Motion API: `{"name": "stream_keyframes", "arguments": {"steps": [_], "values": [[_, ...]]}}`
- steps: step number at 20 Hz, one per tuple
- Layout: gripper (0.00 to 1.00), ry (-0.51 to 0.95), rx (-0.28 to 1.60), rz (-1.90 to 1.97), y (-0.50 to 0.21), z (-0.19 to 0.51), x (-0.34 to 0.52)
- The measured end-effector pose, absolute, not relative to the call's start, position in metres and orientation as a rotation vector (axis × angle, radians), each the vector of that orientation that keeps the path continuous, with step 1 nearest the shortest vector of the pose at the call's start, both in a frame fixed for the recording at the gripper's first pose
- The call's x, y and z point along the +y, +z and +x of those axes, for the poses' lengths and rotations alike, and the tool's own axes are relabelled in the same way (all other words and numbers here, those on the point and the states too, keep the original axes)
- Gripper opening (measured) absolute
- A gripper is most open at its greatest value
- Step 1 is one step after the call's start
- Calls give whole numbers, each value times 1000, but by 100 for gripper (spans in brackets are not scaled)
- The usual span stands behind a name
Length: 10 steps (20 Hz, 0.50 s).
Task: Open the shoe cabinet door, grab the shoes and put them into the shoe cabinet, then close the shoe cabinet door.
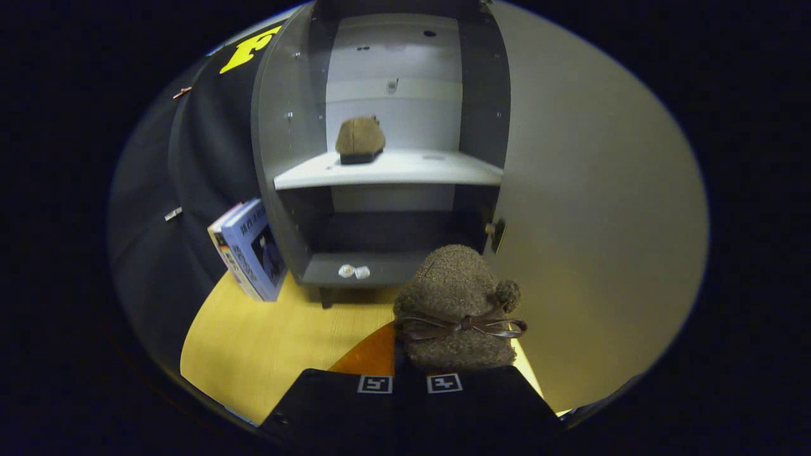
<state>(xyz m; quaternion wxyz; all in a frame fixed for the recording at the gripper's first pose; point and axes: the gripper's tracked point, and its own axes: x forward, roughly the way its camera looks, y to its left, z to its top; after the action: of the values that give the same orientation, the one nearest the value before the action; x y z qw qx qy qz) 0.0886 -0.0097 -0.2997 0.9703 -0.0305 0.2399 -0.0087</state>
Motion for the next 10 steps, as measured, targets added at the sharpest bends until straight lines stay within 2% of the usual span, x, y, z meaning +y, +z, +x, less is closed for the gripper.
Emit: {"name": "stream_keyframes", "arguments": {"steps": [10], "values": [[5, -24, 390, -24, -187, 172, -4]]}}
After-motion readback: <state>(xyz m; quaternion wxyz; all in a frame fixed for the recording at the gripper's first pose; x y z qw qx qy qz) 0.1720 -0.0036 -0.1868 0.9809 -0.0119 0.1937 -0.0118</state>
